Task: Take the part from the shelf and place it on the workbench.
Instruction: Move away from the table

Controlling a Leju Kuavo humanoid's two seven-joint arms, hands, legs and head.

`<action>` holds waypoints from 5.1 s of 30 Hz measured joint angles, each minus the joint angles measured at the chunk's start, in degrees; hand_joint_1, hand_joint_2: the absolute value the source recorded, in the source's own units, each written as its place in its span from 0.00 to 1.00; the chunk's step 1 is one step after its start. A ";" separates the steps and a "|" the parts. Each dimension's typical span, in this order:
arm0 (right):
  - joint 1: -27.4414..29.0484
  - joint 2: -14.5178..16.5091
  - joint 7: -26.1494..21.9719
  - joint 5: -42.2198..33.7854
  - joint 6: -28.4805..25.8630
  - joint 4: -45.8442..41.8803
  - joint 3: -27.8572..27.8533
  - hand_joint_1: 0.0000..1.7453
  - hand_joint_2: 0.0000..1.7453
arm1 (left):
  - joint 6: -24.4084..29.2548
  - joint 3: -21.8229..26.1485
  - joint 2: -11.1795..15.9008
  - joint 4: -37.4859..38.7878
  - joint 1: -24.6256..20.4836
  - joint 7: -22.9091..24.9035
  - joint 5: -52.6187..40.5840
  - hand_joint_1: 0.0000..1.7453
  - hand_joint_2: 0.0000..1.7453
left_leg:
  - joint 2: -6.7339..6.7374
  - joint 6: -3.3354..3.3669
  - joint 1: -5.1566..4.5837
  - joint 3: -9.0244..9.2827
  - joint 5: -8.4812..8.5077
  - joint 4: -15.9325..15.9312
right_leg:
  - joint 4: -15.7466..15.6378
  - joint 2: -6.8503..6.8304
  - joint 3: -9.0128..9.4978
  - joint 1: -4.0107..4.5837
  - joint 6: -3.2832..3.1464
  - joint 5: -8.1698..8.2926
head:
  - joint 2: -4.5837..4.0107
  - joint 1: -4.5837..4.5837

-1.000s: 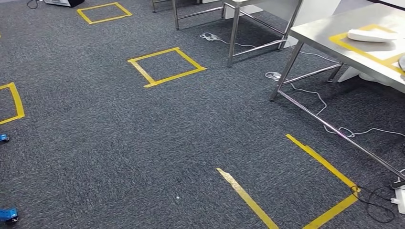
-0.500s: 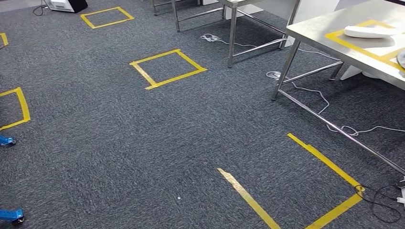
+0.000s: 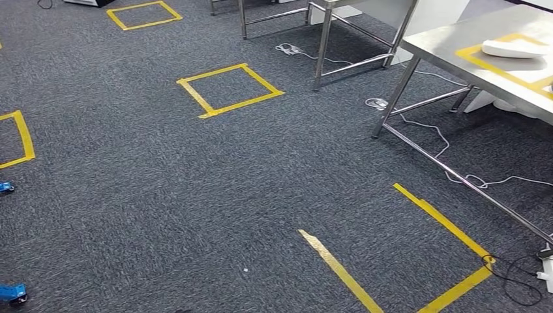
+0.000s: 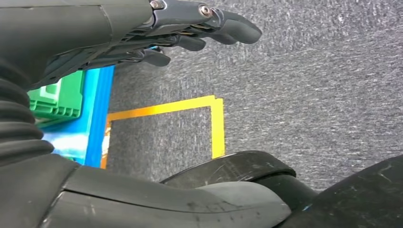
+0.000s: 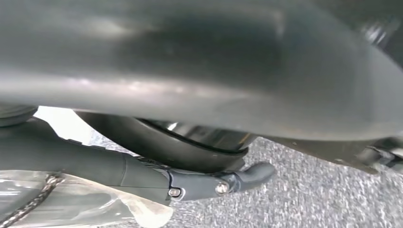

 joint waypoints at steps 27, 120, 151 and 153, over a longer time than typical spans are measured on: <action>0.57 0.15 0.59 0.96 -0.02 0.00 -0.58 0.00 0.00 | -1.79 -0.20 -0.09 0.09 -0.35 2.17 0.11 0.00 1.00 | -0.38 -0.76 -0.09 0.36 -0.51 0.32 | -11.03 0.10 4.74 0.33 -0.95 5.91 | 0.00 -0.14; 0.95 0.31 -2.25 -1.54 -4.29 0.01 -4.90 0.00 0.00 | -2.91 1.22 -0.99 0.17 0.67 5.60 2.18 0.00 0.00 | -0.80 -0.06 -0.08 0.14 0.39 -0.51 | -8.75 -1.42 4.07 0.47 -0.80 3.81 | 0.00 -0.09; 0.83 0.33 -2.27 3.68 -3.91 0.11 -4.16 0.00 0.00 | -4.27 2.38 -0.65 0.22 0.79 7.61 3.05 0.00 0.00 | 1.94 -0.26 -0.50 -0.68 0.82 -0.11 | -11.06 -4.64 6.79 0.17 -0.48 3.61 | 0.00 -0.16; 0.75 0.33 -2.27 4.58 -3.40 0.11 -3.54 0.00 0.00 | -4.70 2.74 -0.59 0.22 0.78 7.72 3.38 0.00 0.00 | 0.71 0.20 -0.31 -0.76 1.05 -0.28 | -4.75 -1.42 3.80 -0.06 -0.13 0.17 | 0.00 0.05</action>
